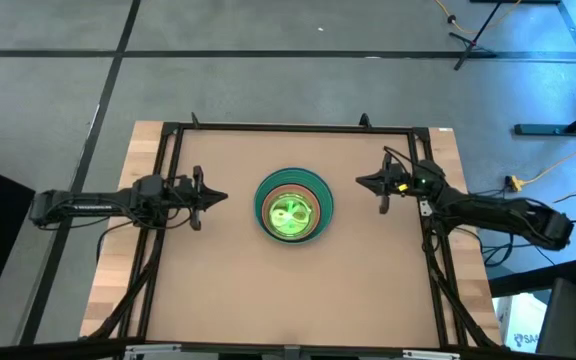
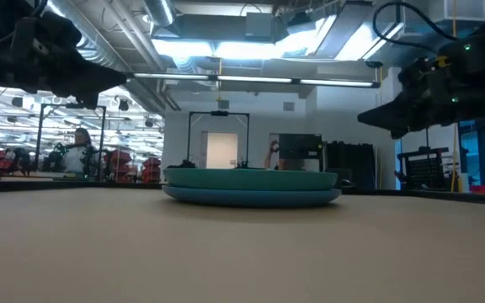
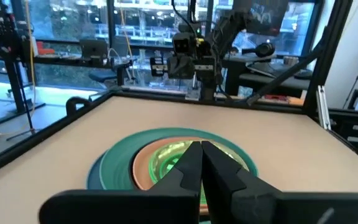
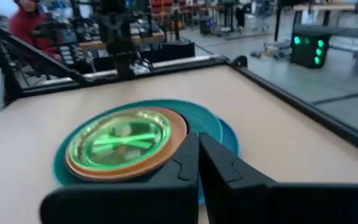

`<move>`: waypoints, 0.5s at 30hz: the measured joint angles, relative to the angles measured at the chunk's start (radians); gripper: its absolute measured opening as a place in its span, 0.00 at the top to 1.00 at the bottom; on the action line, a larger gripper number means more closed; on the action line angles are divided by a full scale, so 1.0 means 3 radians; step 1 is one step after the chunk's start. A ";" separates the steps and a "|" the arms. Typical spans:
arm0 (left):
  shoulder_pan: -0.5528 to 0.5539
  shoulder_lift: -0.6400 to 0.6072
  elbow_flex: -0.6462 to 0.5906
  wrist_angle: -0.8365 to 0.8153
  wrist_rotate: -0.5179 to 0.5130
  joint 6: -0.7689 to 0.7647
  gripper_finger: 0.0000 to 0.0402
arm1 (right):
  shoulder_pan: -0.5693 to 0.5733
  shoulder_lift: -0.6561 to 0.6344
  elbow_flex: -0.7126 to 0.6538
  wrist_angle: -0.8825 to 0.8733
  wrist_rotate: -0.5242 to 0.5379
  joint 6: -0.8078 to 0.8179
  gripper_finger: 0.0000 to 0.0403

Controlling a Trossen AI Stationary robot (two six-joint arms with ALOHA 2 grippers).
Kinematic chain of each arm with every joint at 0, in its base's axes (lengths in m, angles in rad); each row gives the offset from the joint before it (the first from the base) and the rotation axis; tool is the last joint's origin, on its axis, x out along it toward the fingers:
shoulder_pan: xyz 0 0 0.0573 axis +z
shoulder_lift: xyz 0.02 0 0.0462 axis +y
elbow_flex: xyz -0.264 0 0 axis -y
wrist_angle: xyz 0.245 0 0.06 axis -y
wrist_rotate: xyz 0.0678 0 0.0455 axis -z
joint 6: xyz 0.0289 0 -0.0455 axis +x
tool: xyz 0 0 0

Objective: Stack plastic plates
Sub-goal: Return to Home Position

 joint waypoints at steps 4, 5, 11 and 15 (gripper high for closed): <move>-0.0002 -0.0138 0.0000 -0.0095 0.0000 0.0001 1.00 | -0.0065 -0.0237 0.0000 -0.0148 -0.0219 0.0002 1.00; -0.0005 -0.0178 0.0000 -0.0163 -0.0014 0.0002 1.00 | -0.0060 -0.0293 0.0000 -0.0197 -0.0214 -0.0001 1.00; -0.0006 -0.0511 0.0000 -0.0534 -0.0083 0.0001 1.00 | -0.0057 -0.0596 0.0000 -0.0557 -0.0133 -0.0013 1.00; -0.0006 -0.0826 0.0000 -0.0729 -0.0102 0.0000 0.99 | -0.0057 -0.0757 0.0000 -0.0651 -0.0103 -0.0015 1.00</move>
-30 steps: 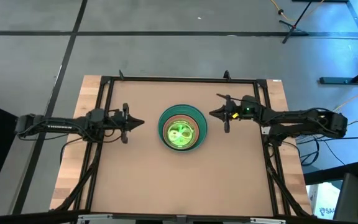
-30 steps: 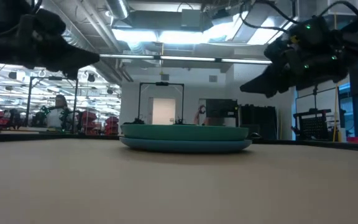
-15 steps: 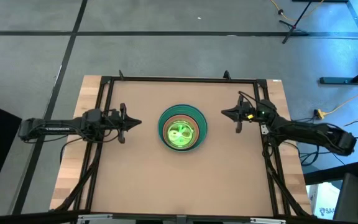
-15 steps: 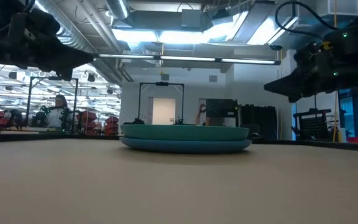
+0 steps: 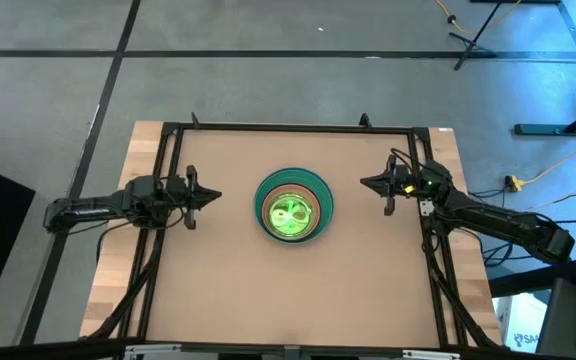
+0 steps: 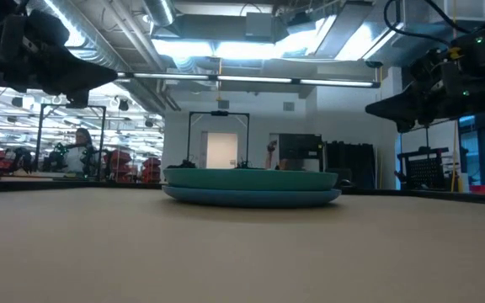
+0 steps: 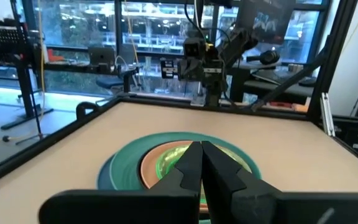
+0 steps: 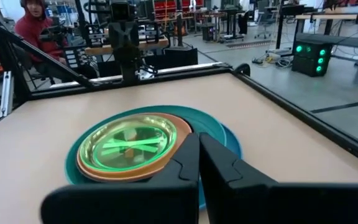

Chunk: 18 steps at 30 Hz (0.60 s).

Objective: Stack plastic plates
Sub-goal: Return to Home Position

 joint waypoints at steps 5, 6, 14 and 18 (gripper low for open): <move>0.0000 -0.0064 0.0004 -0.0116 -0.0014 -0.0019 0.99 | 0.0001 -0.0115 0.0000 -0.0095 0.0002 -0.0001 1.00; 0.0000 -0.0065 0.0004 -0.0116 -0.0025 -0.0030 0.99 | 0.0001 -0.0124 0.0000 -0.0105 0.0002 -0.0002 1.00; 0.0000 -0.0064 0.0003 -0.0110 -0.0079 0.0024 0.99 | 0.0001 -0.0142 0.0000 -0.0217 0.0002 -0.0006 1.00; 0.0000 -0.0064 0.0003 -0.0105 -0.0089 0.0027 0.99 | 0.0001 -0.0143 0.0000 -0.0278 0.0001 -0.0047 1.00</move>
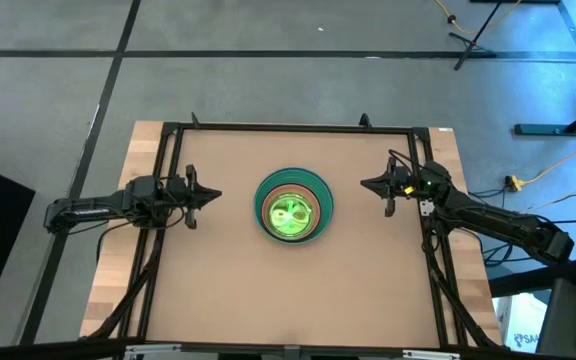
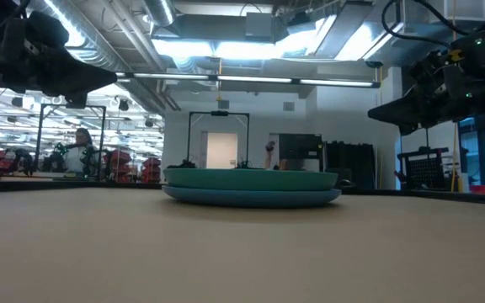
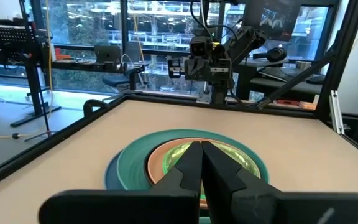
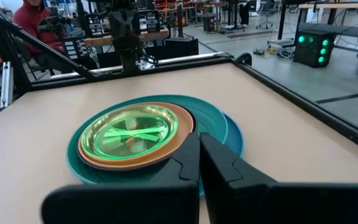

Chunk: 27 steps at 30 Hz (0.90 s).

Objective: Stack plastic plates
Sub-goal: Return to Home Position

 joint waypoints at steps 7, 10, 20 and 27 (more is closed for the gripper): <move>0.0000 0.0000 -0.0001 0.0003 0.0000 0.0048 0.99 | 0.0000 -0.0142 0.0000 0.0005 -0.0105 -0.0019 1.00; 0.0000 0.0000 -0.0001 0.0003 0.0000 0.0076 0.99 | 0.0000 -0.0336 0.0000 -0.0062 -0.0052 -0.0019 1.00; 0.0000 0.0001 -0.0001 0.0004 -0.0003 0.0045 0.99 | -0.0001 -0.1333 0.0000 -0.0906 0.0030 -0.0015 1.00; 0.0000 0.0001 -0.0001 0.0005 -0.0026 0.0015 0.99 | 0.0000 -0.1842 0.0000 -0.1206 0.0001 0.0013 1.00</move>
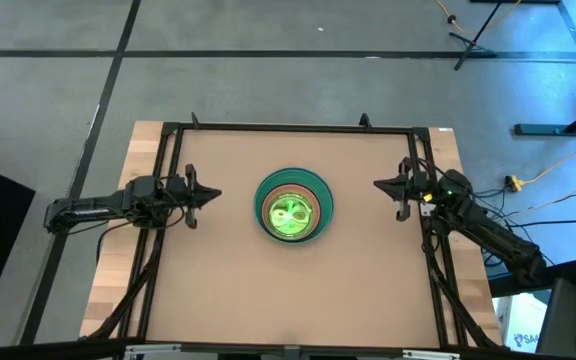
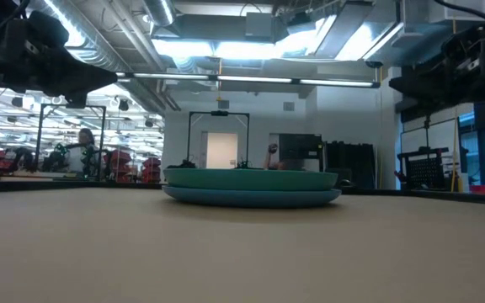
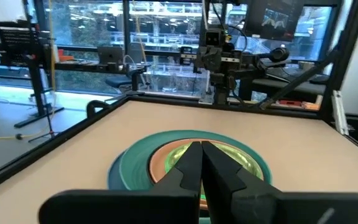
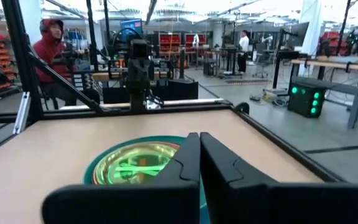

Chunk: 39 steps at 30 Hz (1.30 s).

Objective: Stack plastic plates
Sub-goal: Return to Home Position

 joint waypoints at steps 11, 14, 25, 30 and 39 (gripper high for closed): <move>0.0000 0.0000 -0.0001 0.0009 -0.0034 -0.0003 0.99 | 0.0000 0.0031 0.0001 0.0046 0.0056 0.0060 1.00; 0.0000 0.0000 -0.0001 0.0009 -0.0034 -0.0003 0.99 | 0.0000 0.0029 0.0001 0.0074 0.0058 0.0064 1.00; 0.0000 0.0000 -0.0001 0.0008 -0.0035 -0.0003 0.99 | 0.0000 0.0030 0.0001 0.0038 0.0059 0.0068 1.00; 0.0000 0.0000 -0.0001 0.0008 -0.0035 -0.0003 0.99 | 0.0000 0.0031 0.0001 -0.0006 0.0060 0.0067 1.00; 0.0000 0.0000 -0.0001 0.0008 -0.0035 -0.0003 0.99 | 0.0000 0.0032 0.0001 -0.0012 0.0059 0.0067 1.00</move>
